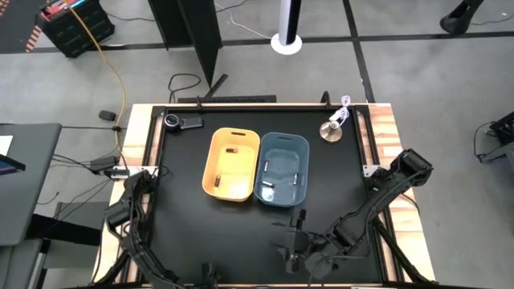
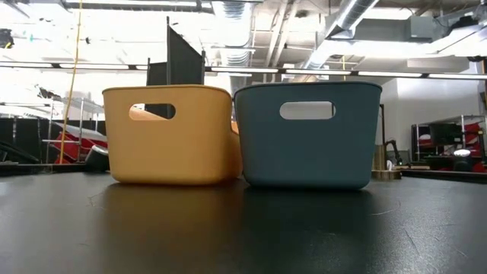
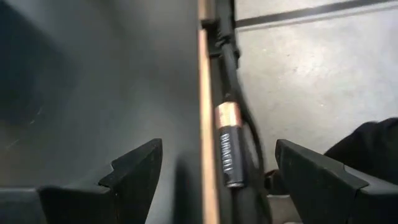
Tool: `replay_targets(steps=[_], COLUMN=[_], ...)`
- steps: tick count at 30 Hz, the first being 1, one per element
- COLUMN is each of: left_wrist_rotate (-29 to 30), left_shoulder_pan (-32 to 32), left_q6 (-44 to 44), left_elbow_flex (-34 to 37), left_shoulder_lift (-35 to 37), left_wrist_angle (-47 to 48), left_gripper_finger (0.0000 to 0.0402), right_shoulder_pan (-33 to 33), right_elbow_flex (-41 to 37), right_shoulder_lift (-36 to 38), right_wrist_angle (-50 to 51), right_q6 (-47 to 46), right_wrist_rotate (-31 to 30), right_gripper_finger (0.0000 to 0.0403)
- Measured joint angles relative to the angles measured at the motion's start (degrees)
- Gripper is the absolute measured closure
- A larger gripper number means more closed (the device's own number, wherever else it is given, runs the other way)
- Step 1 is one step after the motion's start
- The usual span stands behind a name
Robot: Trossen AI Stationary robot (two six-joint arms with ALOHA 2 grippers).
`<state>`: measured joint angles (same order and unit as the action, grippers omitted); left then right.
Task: Sort batteries
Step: Put the black battery into the yellow bin
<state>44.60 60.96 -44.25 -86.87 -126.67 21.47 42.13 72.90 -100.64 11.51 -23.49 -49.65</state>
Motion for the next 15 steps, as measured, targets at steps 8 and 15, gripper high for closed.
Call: replay_targets(steps=[8,15], left_wrist_rotate=[-1.5,-2.9], left_shoulder_pan=[-1.3,-2.0], left_q6=[0.2,0.1], left_elbow_flex=[0.7,0.9], left_shoulder_lift=[0.0,0.0], left_wrist_angle=[0.5,1.1], left_gripper_finger=[0.0117,0.0123], right_shoulder_pan=[-0.3,-0.3], right_elbow_flex=[0.0,0.0], right_shoulder_lift=[0.0,0.0], right_wrist_angle=[0.0,0.0], right_q6=[0.0,0.0], right_wrist_rotate=[0.0,0.0], right_gripper_finger=[0.0111,0.0111])
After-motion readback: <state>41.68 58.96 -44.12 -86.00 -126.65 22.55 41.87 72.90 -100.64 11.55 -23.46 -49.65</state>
